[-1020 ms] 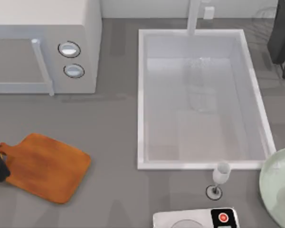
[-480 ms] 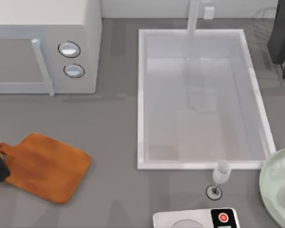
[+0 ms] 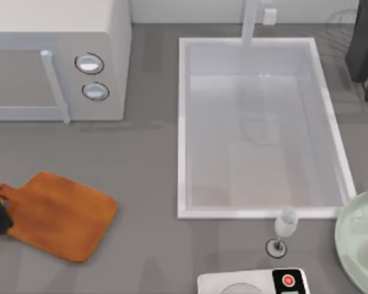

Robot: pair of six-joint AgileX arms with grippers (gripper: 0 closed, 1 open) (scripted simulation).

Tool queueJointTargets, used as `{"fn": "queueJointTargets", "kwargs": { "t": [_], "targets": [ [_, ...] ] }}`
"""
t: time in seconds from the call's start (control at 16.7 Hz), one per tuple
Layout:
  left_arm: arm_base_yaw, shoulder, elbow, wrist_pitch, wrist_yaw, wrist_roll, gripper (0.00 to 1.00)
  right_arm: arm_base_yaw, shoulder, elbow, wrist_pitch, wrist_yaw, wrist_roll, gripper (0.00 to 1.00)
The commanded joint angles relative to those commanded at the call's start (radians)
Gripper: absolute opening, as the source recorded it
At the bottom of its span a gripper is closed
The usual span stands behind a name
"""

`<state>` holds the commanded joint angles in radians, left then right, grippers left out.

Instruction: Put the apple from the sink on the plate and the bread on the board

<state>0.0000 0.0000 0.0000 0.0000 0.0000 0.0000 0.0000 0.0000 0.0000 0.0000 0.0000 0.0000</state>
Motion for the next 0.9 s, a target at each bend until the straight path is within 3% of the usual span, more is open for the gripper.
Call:
{"fn": "queueJointTargets", "kwargs": {
  "t": [0.42,0.9],
  "targets": [
    [0.014,0.132,0.057,-0.090,-0.006,0.028,1.00,0.000,0.000,0.000,0.000,0.000,0.000,1.00],
    [0.051,0.593,0.389,-0.359,-0.006,0.115,1.00,0.000,0.000,0.000,0.000,0.000,0.000,1.00]
  ]
}}
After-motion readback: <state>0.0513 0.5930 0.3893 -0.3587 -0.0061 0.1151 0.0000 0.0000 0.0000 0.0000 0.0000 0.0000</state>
